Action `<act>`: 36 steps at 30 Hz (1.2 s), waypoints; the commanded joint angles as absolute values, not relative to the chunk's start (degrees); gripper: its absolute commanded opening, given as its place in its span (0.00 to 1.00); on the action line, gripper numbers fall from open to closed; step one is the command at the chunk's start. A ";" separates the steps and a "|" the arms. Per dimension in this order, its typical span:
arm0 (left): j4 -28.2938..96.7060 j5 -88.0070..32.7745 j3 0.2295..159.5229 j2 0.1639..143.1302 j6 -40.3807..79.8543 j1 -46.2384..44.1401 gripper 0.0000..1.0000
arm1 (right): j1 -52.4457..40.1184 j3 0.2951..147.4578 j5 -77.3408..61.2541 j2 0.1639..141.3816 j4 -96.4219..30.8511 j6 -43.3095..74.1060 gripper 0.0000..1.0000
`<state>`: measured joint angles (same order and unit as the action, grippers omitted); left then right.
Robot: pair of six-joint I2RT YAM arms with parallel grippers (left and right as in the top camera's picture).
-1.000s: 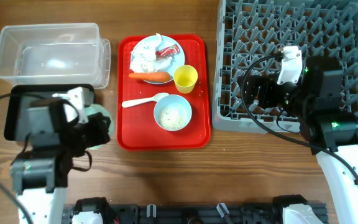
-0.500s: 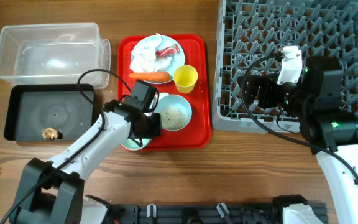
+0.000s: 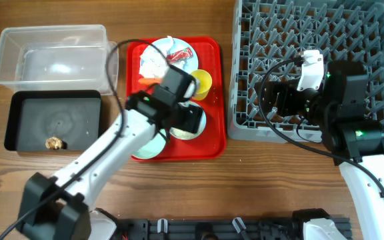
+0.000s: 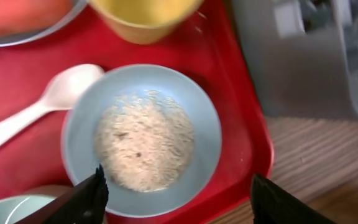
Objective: Sort waste into correct bins and load items into the dishwasher rack
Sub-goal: 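Set the green bowl down and grasp the rice bowl with left gripper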
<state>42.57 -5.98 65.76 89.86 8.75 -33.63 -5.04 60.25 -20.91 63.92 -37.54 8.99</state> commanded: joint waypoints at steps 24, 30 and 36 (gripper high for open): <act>36.38 2.24 65.78 105.34 1.91 -42.65 0.23 | -4.80 61.39 -20.56 64.31 -38.06 9.15 1.00; 36.40 2.24 65.89 105.34 1.93 -42.65 0.04 | -4.80 61.39 -20.53 64.31 -38.26 9.15 1.00; 41.47 1.98 71.35 103.83 5.21 -42.65 0.04 | -4.80 61.39 -20.53 64.31 -38.26 9.10 1.00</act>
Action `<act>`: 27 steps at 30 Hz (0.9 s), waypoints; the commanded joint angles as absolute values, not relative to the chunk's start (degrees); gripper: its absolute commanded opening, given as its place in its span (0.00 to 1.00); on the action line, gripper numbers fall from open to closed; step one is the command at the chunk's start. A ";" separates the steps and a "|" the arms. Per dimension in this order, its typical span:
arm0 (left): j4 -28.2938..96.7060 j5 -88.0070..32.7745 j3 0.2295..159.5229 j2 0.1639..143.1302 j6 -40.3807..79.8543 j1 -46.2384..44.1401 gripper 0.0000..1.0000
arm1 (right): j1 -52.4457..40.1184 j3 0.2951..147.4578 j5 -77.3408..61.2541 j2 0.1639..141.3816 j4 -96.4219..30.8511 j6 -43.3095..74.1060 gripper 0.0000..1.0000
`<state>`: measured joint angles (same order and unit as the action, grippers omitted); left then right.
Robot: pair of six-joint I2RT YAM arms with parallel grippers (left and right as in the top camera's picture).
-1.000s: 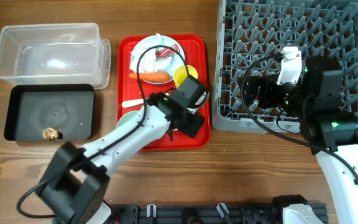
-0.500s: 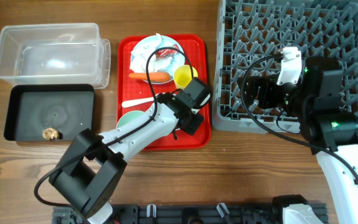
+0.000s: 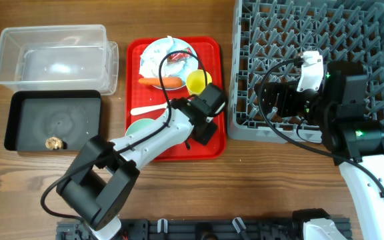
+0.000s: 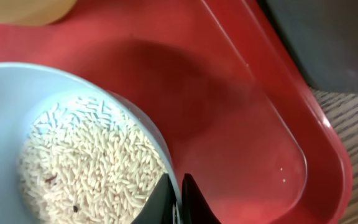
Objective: Sort waste into correct bins and load items into the dishwasher rack
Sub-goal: 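Set the green bowl down and grasp the rice bowl with left gripper, then tip the rice bowl over the black tray to empty the rice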
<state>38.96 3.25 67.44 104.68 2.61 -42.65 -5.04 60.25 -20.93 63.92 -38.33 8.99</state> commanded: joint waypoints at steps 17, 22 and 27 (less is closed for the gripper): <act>60.77 -5.15 78.87 83.77 11.25 -19.33 0.04 | -4.80 61.39 -20.53 64.31 -38.24 9.13 1.00; 62.63 -19.27 76.95 84.20 0.12 2.83 0.04 | -4.80 61.39 -20.53 64.31 -38.24 9.13 1.00; 62.54 -37.01 75.02 85.86 -9.85 21.32 0.04 | -4.80 61.39 -20.53 64.31 -38.24 9.10 1.00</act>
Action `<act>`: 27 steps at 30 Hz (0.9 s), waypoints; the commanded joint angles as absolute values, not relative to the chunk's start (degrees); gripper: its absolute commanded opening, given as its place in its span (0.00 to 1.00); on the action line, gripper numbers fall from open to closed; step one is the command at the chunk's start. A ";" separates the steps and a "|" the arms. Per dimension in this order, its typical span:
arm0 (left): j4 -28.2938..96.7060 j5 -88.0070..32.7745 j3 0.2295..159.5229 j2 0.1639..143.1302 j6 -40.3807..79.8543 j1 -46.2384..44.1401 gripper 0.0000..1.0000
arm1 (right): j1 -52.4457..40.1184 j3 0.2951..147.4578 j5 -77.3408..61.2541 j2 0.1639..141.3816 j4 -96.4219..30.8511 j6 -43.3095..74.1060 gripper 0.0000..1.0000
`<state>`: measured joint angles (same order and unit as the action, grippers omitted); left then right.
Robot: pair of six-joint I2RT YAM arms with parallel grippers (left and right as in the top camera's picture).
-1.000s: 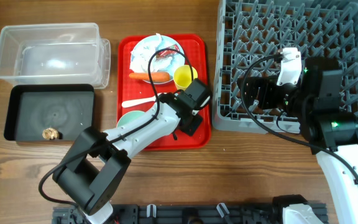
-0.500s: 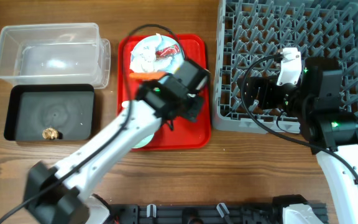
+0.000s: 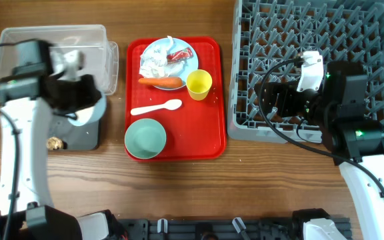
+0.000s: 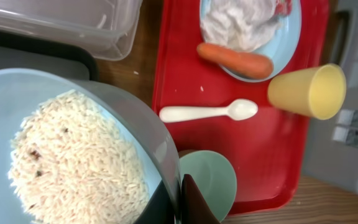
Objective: Sort waste into correct bins and load items into the dishwasher rack
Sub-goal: 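Tip the rice bowl over the black tray to empty the rice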
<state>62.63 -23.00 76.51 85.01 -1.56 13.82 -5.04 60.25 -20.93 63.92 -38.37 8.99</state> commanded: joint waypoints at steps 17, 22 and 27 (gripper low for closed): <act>54.37 -72.40 63.90 96.75 -16.73 49.04 0.04 | -4.80 61.39 -20.53 64.31 -38.48 9.15 1.00; 53.52 -81.21 63.90 102.41 -16.71 51.57 0.04 | -4.80 61.39 -20.53 64.31 -38.46 9.15 1.00; 53.60 -90.35 63.90 104.64 -14.37 51.66 0.04 | -4.80 61.39 -20.53 64.31 -38.50 9.13 1.00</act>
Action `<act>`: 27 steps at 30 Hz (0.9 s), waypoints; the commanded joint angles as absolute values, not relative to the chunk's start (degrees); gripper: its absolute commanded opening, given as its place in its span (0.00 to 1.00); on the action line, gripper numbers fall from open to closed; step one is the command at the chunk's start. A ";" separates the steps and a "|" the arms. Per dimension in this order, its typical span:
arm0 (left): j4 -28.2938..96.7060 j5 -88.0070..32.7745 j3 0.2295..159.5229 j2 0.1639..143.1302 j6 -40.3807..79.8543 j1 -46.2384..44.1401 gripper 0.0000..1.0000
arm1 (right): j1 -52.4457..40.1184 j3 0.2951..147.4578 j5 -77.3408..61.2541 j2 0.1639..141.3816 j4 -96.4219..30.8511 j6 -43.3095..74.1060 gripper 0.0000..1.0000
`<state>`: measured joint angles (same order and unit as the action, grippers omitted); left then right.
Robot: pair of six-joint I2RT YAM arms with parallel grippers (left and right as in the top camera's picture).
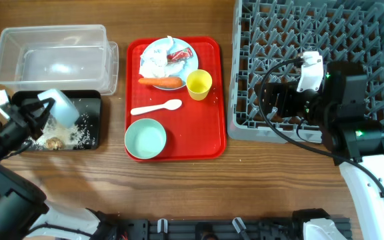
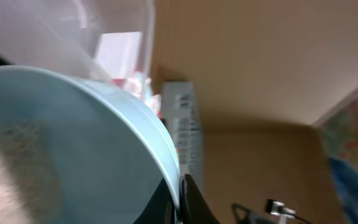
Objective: Sort waste into correct bins and load items into the dishwasher rack
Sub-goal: 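Tip the rice bowl over the black tray to empty the rice, then return the empty bowl to the red tray with the left gripper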
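Observation:
A light blue bowl (image 1: 64,107) hangs tipped on its side over the black bin (image 1: 19,100), with my left gripper (image 1: 42,110) shut on its rim. In the left wrist view the bowl (image 2: 73,137) fills the left, and a blur of rice is low in it. The gripper (image 2: 180,202) pinches the bowl's edge. White rice (image 1: 79,133) lies scattered in the bin beside a brown scrap (image 1: 53,142). My right gripper (image 1: 272,100) hovers over the grey dishwasher rack (image 1: 312,40); the state of its jaws does not show.
A clear plastic container (image 1: 52,57) stands behind the bin. The red tray (image 1: 212,133) holds a plate with tissue and a wrapper (image 1: 167,57), a carrot (image 1: 162,82), a yellow cup (image 1: 199,84), a white spoon (image 1: 155,107) and a green bowl (image 1: 145,139).
The bowl was level and full of rice over the bin's right end. Now it is tipped on its side further left, and rice lies in the bin. The right arm is unchanged.
My left gripper stood open above the rice bowl on the tray. Then it was shut on the bowl's rim there. Then it held the full bowl at the black bin, and now the bowl is tipped with rice in the bin. The right arm stayed still.

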<state>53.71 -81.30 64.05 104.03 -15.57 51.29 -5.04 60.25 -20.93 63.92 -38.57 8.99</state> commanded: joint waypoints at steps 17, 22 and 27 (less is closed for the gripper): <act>55.64 -89.95 63.92 104.62 -12.67 51.59 0.04 | -4.80 61.39 -20.53 64.31 -38.50 9.13 1.00; 56.49 -85.21 63.99 97.82 -13.30 48.27 0.04 | -4.80 61.39 -20.51 64.31 -38.57 9.02 1.00; 54.72 -70.39 63.99 83.46 -10.28 35.70 0.04 | -4.80 61.41 -20.53 64.31 -37.76 9.06 1.00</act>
<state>56.10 -79.75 63.99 90.26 -12.75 41.80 -5.04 60.27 -20.93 63.92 -38.13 8.99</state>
